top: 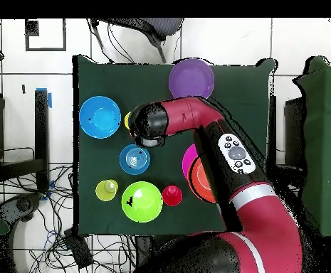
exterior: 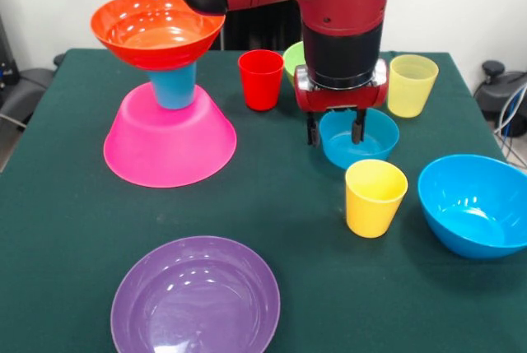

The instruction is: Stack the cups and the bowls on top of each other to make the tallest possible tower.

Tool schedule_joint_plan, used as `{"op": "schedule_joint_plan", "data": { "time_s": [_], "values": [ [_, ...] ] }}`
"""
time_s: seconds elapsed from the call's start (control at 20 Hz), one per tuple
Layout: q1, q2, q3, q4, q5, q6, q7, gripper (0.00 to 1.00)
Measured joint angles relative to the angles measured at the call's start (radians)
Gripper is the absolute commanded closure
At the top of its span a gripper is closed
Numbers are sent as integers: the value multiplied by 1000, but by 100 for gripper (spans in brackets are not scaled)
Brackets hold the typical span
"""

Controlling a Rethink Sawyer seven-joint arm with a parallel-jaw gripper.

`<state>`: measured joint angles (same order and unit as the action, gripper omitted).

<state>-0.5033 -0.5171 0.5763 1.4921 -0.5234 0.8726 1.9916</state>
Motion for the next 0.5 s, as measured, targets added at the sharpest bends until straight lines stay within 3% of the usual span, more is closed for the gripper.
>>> {"op": "schedule_joint_plan", "data": {
  "time_s": [0.5],
  "values": [
    [1, 12, 0, -15, 0, 38, 0, 0]
  ]
}}
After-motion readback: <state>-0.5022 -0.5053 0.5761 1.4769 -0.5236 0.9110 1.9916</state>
